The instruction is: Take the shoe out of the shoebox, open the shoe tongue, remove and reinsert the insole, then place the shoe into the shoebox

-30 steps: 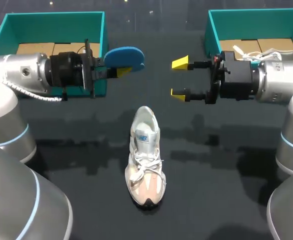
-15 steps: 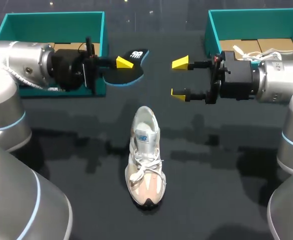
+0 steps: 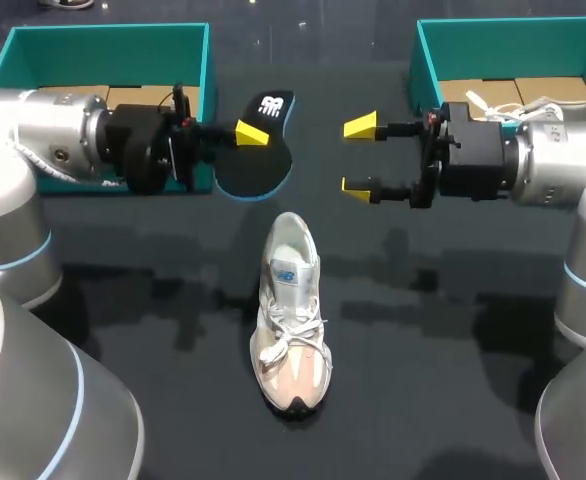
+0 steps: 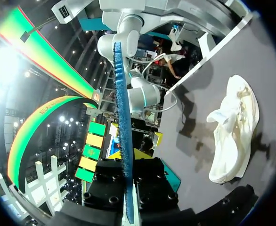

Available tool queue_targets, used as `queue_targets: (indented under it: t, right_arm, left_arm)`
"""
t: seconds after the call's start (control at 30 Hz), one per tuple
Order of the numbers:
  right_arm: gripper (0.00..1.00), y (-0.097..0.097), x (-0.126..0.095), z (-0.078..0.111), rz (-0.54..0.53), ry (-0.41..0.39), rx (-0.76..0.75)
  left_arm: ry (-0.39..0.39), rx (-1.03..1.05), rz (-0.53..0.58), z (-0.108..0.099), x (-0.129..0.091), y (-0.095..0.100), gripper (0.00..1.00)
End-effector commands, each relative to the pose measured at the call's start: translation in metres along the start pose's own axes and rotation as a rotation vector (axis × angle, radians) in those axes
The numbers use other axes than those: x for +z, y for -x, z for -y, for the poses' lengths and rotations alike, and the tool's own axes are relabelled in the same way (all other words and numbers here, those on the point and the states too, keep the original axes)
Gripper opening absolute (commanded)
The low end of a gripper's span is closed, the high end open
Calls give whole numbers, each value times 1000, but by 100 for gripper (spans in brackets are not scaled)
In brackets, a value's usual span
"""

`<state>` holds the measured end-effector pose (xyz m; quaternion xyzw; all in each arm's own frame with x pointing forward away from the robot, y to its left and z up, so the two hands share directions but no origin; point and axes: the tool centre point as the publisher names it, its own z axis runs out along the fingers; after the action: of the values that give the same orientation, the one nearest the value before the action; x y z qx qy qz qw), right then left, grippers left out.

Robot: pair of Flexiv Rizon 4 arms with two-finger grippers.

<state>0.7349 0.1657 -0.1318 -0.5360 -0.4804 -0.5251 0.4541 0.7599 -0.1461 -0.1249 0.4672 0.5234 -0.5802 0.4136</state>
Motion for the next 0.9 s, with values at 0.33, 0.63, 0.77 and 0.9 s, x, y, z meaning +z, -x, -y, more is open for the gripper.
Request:
queue_targets:
  t: [0.33,0.63,0.77,0.9]
  right_arm:
    - [100,2,15,1,-4,-32,6]
    - [100,-4,36,5,24,-96,-51]
    - [88,-6,40,6,49,-105,-66]
    - [71,-7,44,7,58,-109,-82]
  left_arm:
    - [86,184,27,-14,17,-2,0]
    - [144,290,4,-28,32,-10,0]
    - [164,292,-3,-35,35,-9,0]
    - [175,287,-2,-40,37,-7,0]
